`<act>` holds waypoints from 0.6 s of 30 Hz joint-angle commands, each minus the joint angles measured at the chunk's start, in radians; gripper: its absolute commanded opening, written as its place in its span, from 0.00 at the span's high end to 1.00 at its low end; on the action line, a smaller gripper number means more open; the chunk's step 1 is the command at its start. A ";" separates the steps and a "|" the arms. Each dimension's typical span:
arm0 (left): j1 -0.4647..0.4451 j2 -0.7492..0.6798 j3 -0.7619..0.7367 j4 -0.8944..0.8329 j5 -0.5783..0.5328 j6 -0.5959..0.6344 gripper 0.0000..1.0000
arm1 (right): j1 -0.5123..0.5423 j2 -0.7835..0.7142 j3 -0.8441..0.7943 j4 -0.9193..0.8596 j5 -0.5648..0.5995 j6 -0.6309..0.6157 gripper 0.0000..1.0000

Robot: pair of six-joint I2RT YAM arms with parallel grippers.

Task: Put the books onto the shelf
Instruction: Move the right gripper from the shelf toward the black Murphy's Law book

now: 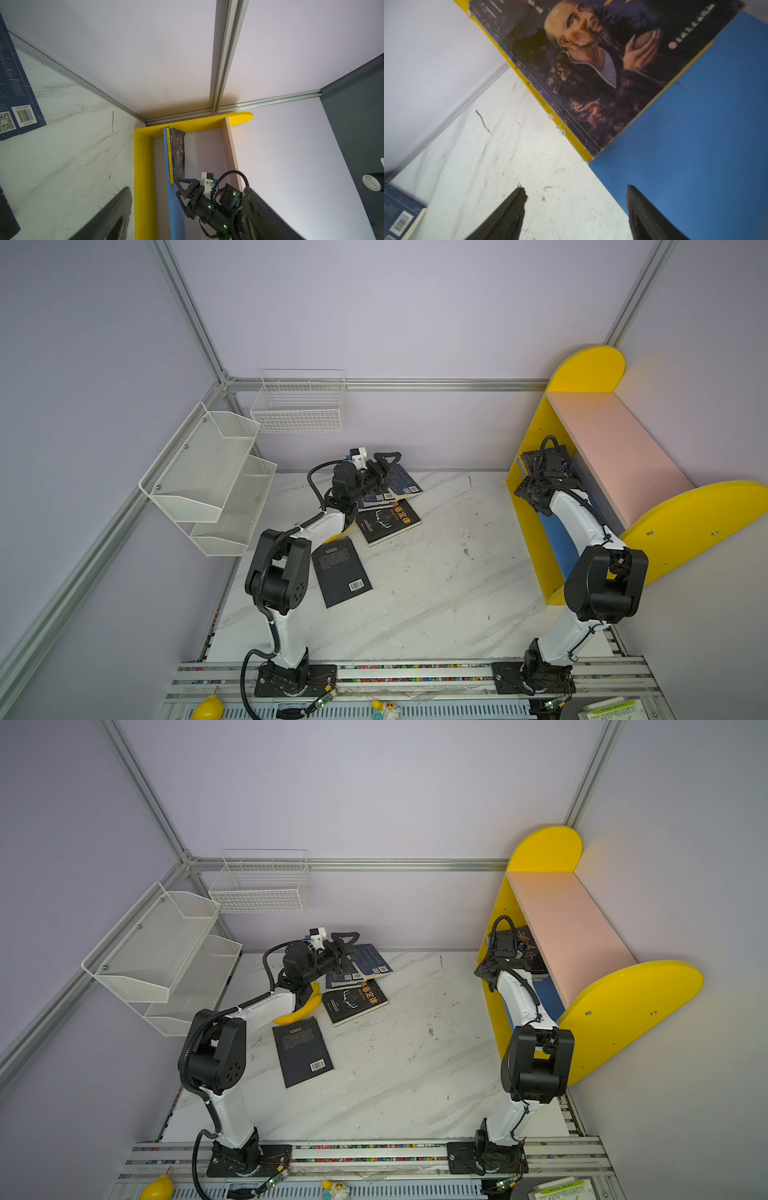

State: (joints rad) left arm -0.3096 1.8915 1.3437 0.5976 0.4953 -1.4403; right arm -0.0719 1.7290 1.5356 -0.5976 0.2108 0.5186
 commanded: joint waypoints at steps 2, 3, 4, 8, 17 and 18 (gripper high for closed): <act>0.013 -0.020 -0.026 0.043 0.015 0.010 0.18 | 0.001 -0.090 0.054 -0.046 -0.041 0.032 0.21; 0.014 -0.021 -0.025 0.038 0.016 0.013 0.18 | 0.000 -0.101 0.056 -0.026 -0.058 0.031 0.22; 0.014 -0.021 -0.021 0.030 0.015 0.020 0.18 | 0.001 -0.112 0.055 -0.001 -0.080 0.026 0.22; 0.014 -0.028 -0.010 -0.007 0.015 0.061 0.18 | 0.002 -0.120 0.051 0.099 -0.171 -0.020 0.25; 0.016 -0.080 0.063 -0.444 -0.047 0.392 0.17 | 0.182 0.030 0.134 0.197 -0.261 -0.154 0.28; 0.017 -0.083 0.075 -0.503 -0.066 0.437 0.17 | 0.201 0.051 0.130 0.226 -0.274 -0.152 0.28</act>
State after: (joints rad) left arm -0.3019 1.8797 1.3468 0.2962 0.4706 -1.1919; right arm 0.0822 1.7279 1.6520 -0.4438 -0.0181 0.4137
